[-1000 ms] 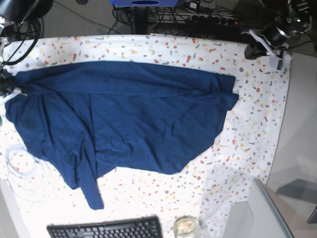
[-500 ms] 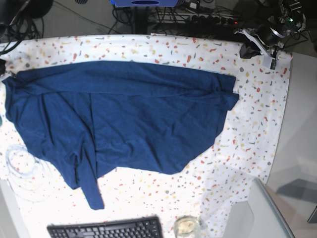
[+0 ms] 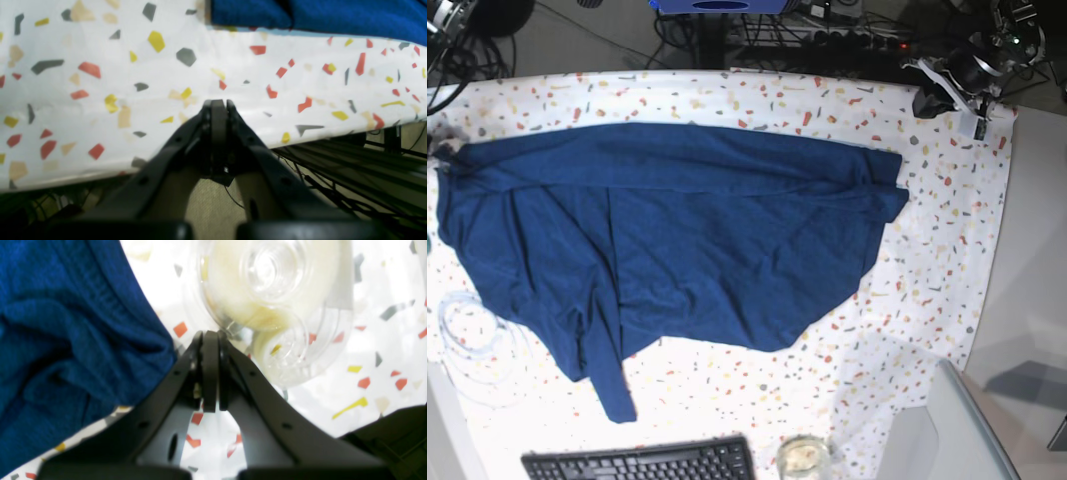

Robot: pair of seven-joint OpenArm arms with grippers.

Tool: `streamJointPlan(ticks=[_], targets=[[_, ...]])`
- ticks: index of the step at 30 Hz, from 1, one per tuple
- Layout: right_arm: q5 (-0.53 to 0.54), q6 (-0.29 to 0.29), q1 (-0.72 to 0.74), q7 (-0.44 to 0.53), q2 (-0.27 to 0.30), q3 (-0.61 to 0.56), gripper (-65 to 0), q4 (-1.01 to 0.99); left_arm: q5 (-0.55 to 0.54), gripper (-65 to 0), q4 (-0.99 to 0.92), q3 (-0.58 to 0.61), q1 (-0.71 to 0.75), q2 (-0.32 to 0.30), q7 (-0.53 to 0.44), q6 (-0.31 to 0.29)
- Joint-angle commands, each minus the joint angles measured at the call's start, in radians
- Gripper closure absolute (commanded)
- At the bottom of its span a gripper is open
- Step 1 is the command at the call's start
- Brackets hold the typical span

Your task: Layout the t-shirt on the table in an organized manner, then fold the t-shirt properly

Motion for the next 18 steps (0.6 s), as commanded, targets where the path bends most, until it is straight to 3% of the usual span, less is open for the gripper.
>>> streamJointPlan(ticks=[1,10,13,18], targets=[[-0.014,-0.01,0.011,0.013,0.018,-0.001,0.0,-0.007,-0.013,0.0,0.011,-0.006,0.005,-0.01,-0.018,-0.009],[-0.014,-0.01,0.046,0.031,0.059,-0.002,0.0,-0.018,-0.013,0.0,0.016,-0.006,0.005,-0.008,-0.018,-0.009],[-0.014,-0.009,0.043,-0.01,0.059,-0.002,0.0,0.007,-0.013,0.0,0.018,-0.006,0.007,-0.008,-0.018,-0.009],[-0.014,-0.006,-0.054,-0.07,-0.01,-0.001,0.0,0.272,-0.013,0.0,0.018,-0.006,0.013,-0.013,-0.018,-0.009]])
